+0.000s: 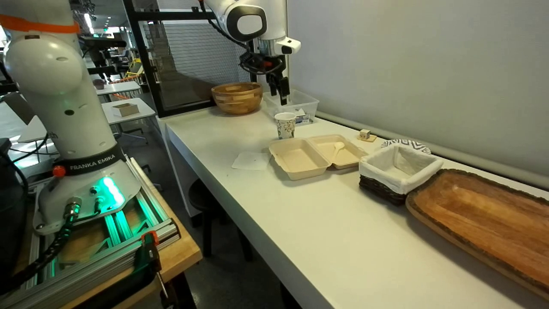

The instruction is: Pour the contents in the coffee cup into the black and white bowl.

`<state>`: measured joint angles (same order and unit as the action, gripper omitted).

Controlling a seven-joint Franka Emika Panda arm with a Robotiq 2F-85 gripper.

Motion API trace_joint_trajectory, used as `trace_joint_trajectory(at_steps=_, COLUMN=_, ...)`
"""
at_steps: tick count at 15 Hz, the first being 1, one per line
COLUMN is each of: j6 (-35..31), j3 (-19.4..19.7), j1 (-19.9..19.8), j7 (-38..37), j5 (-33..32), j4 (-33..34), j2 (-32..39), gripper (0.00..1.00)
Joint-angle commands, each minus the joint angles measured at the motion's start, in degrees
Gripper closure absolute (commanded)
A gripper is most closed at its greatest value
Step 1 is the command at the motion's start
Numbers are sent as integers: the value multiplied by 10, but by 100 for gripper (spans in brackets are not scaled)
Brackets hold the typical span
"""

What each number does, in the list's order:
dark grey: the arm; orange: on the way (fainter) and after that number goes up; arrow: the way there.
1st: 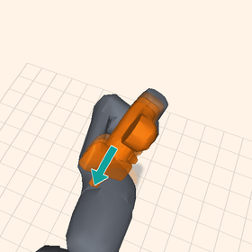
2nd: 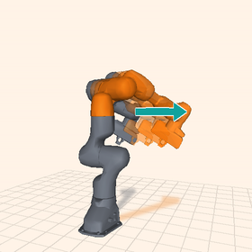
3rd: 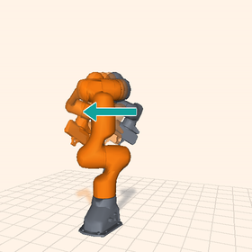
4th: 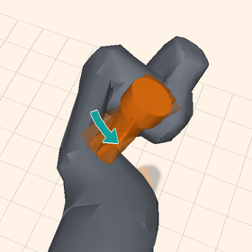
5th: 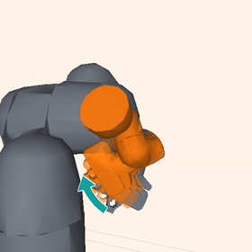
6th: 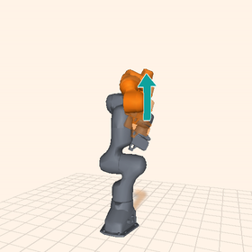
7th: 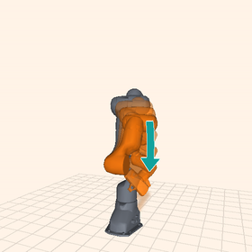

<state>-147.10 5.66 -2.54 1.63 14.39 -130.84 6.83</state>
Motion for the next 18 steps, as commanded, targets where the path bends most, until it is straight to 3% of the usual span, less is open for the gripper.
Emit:
trace_joint_trajectory(at_steps=1, j6=1, j3=-10, j1=-10, j7=-2, j5=-3, j4=1, j2=2, gripper=0)
trace_joint_trajectory(at_steps=4, j6=-11, j3=-10, j1=-10, j7=-2, j5=-3, j4=3, j2=4, gripper=0)
trace_joint_trajectory(at_steps=11, j6=-56, j3=-22, j1=-35, j7=46, j5=25, j4=37, j2=86, gripper=0)
trace_joint_trajectory(at_steps=12, j6=-64, j3=-27, j1=-41, j7=53, j5=30, j4=44, j2=97, gripper=3)
trace_joint_trajectory(at_steps=13, j6=-69, j3=-36, j1=-48, j7=62, j5=40, j4=49, j2=107, gripper=12)
trace_joint_trajectory(at_steps=14, j6=-77, j3=-44, j1=-53, j7=69, j5=46, j4=55, j2=116, gripper=12)
trace_joint_trajectory(at_steps=15, j6=-78, j3=-51, j1=-58, j7=75, j5=53, j4=62, j2=126, gripper=19)
trace_joint_trajectory(at_steps=17, j6=-81, j3=-62, j1=-65, j7=78, j5=57, j4=72, j2=141, gripper=42)
trace_joint_trajectory(at_steps=18, j6=-81, j3=-66, j1=-67, j7=79, j5=55, j4=76, j2=147, gripper=44)
